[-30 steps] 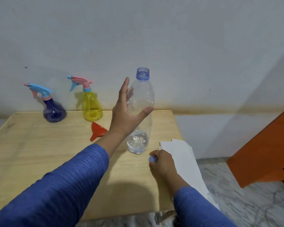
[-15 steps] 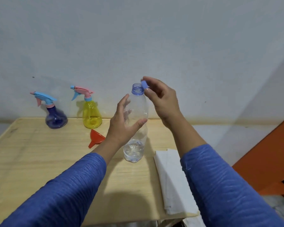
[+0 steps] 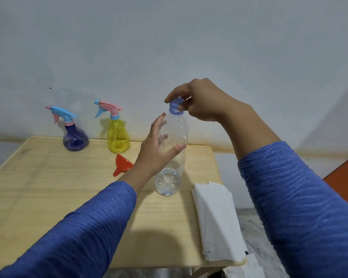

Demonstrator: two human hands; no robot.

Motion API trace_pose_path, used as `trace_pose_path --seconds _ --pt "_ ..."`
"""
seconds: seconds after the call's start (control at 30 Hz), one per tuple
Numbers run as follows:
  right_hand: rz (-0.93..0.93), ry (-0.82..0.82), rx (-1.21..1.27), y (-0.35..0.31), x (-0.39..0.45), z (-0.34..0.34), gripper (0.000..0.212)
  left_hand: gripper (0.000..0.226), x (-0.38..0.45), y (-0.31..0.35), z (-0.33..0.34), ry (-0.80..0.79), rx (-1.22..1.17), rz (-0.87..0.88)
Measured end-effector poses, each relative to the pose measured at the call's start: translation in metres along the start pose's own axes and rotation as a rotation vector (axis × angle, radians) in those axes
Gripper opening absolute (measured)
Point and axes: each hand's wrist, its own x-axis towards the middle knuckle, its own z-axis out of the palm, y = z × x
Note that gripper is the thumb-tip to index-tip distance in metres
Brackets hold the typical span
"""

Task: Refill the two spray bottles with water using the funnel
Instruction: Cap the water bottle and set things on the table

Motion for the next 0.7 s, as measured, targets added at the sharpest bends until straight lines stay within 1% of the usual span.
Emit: trace_pose_path --seconds 0.2,0.3,0.33,0.4,0.43,0.47,0.53,0.6,0.63,0.7 --pt "0.023 -0.077 0.065 0.004 -0.002 -0.006 0.035 0.094 -0.001 -0.001 -0.002 -0.016 -0.016 0.003" --pt "0.046 -0.031 0.0 0.003 0.001 0.001 0.023 0.092 -0.001 -0.002 -0.001 -0.005 -0.009 0.007" --pt "0.067 0.004 -0.016 0.001 0.003 0.006 0.023 0.091 -0.002 -0.003 -0.001 0.001 -0.007 0.008" --pt "0.111 0.06 -0.051 -0.003 0.006 0.015 0.034 0.092 -0.002 -0.003 -0.002 0.007 -0.008 0.007" --pt "0.13 0.078 -0.111 -0.006 0.007 0.019 0.037 0.093 -0.002 -0.002 -0.003 0.002 -0.012 0.005" --pt "0.159 0.099 -0.185 -0.009 0.008 0.023 0.037 0.095 -0.002 -0.001 -0.003 -0.004 -0.014 0.003" --pt "0.275 0.171 -0.285 -0.014 0.009 0.029 0.042 0.099 -0.004 0.001 -0.002 -0.01 -0.009 0.004" --pt "0.337 0.219 -0.302 -0.017 0.009 0.032 0.047 0.099 -0.005 0.001 -0.001 -0.004 -0.008 0.005" --pt "0.324 0.198 -0.247 -0.015 0.009 0.031 0.046 0.097 -0.005 0.001 -0.002 0.005 -0.015 0.002" --pt "0.226 0.044 -0.089 -0.01 0.007 0.027 0.037 0.094 -0.005 0.0 -0.003 0.02 -0.028 -0.009"
